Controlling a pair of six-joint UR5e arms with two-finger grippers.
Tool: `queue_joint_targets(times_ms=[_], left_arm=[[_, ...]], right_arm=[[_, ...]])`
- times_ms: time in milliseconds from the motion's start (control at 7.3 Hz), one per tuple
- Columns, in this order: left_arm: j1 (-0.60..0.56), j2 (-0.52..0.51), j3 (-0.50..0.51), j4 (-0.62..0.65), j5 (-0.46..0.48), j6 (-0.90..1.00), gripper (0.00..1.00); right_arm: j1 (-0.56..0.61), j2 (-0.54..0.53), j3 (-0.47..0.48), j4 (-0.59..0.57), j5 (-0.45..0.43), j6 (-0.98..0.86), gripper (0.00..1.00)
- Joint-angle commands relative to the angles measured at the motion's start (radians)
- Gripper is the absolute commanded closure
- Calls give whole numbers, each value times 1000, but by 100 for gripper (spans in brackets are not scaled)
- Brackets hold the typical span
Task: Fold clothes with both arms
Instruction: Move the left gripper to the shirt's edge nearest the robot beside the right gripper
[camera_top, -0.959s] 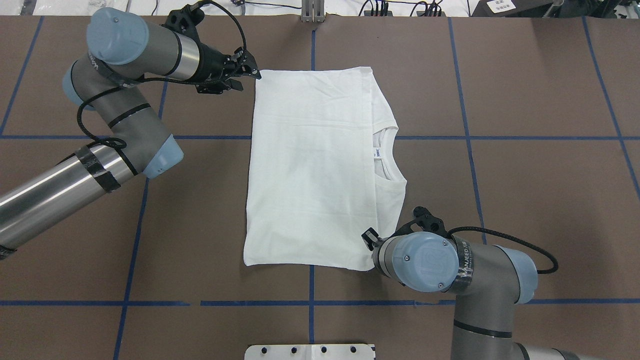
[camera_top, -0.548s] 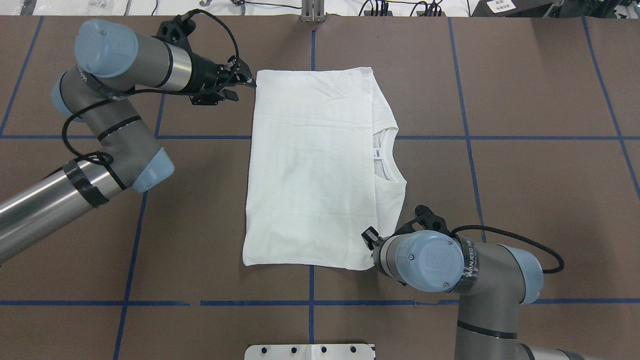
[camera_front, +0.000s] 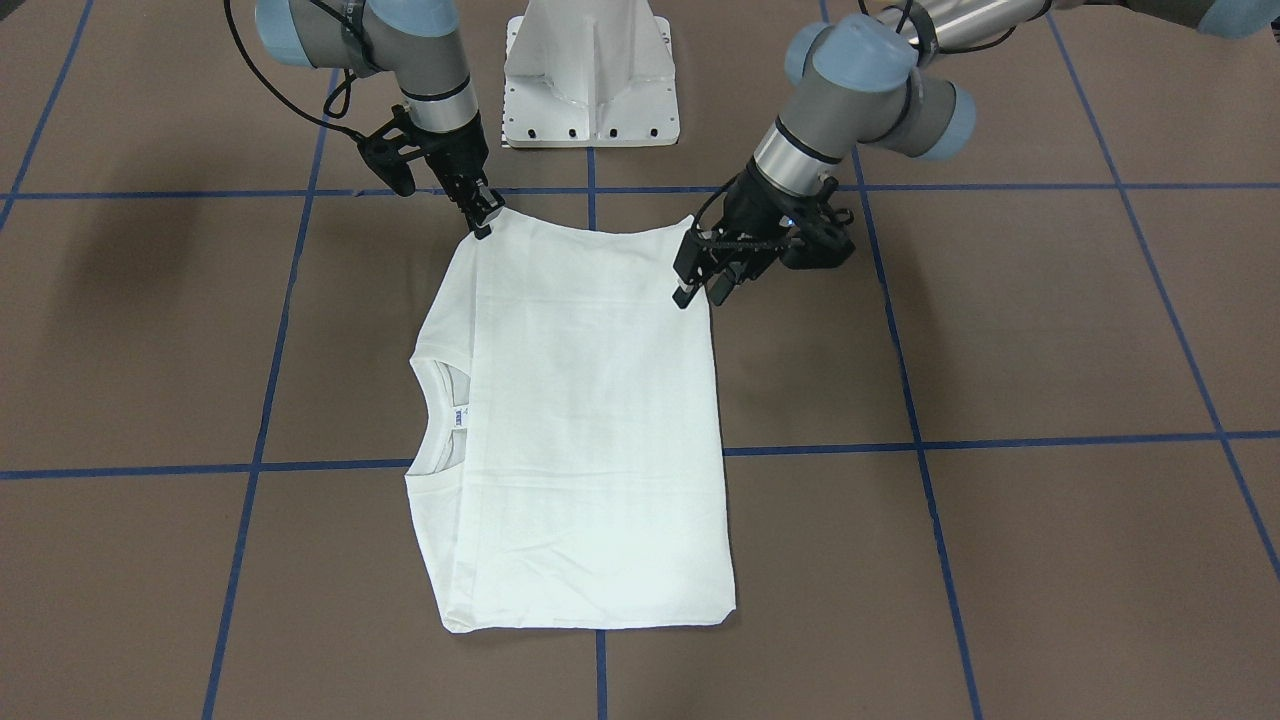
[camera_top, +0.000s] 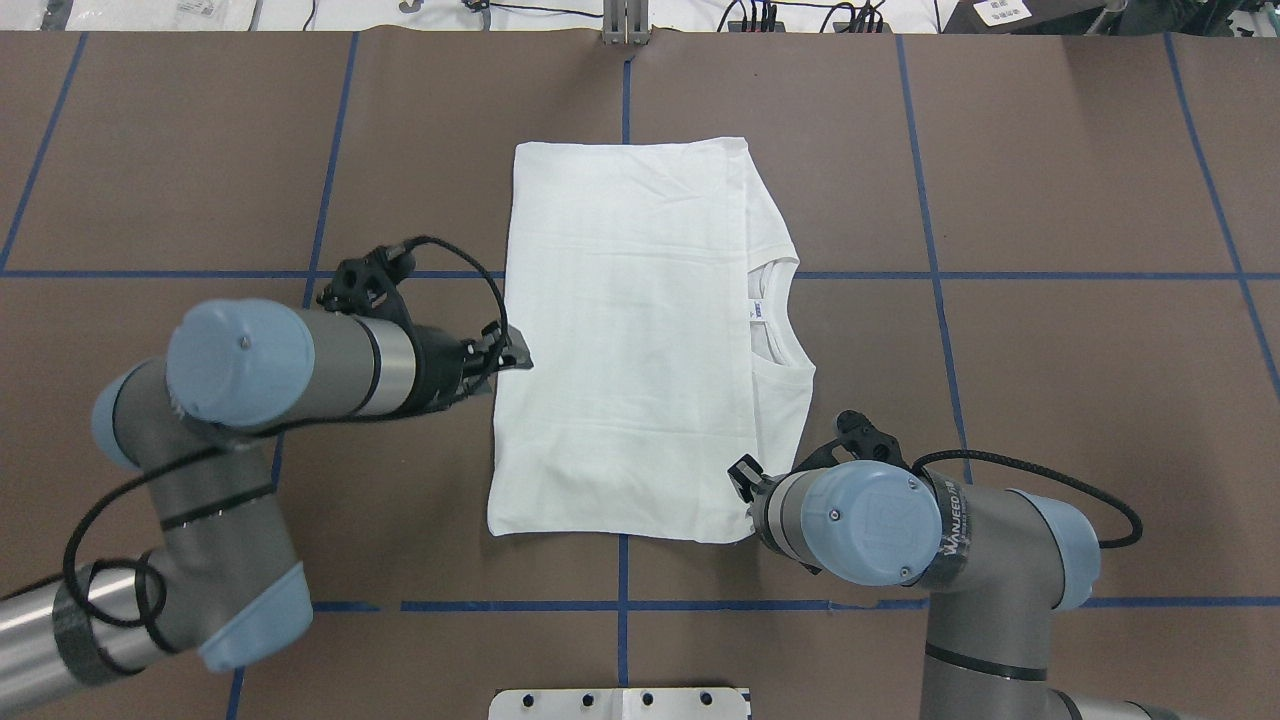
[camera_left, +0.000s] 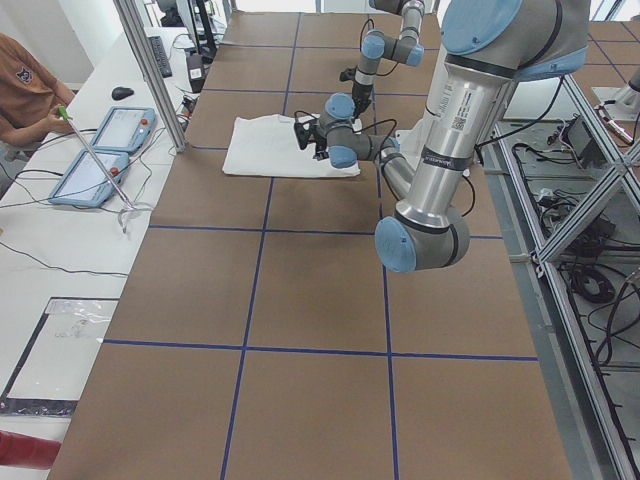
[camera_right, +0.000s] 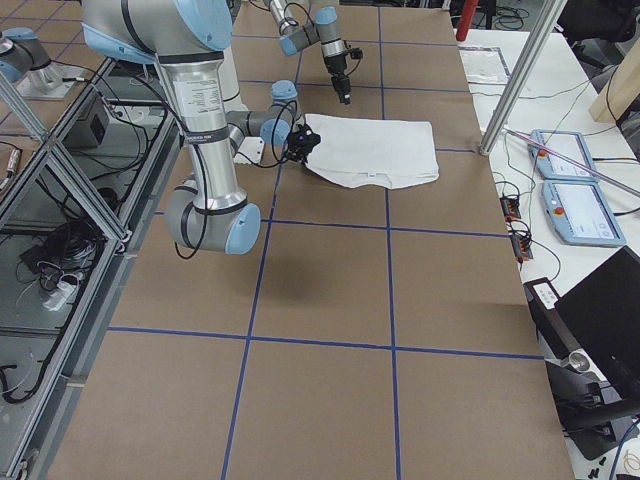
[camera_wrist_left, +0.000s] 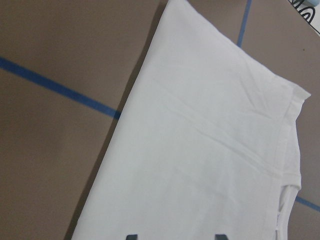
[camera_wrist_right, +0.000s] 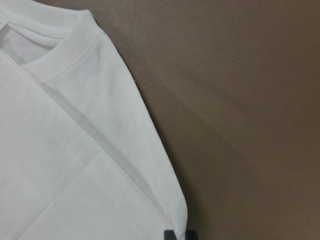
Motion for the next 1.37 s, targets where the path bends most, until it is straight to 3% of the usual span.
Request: queue_joint_targets(times_ms=[0,822,1234], left_arm=[[150,45,-62,101,129,-63,38],[207,64,-37,102,158,-94,41],[223,64,-34,102,158,-96,48]], right_arm=[[-1,-1,2,1,0,0,100],[-1,2,2,1,0,0,100],[-1,4,3,1,2,0,100]])
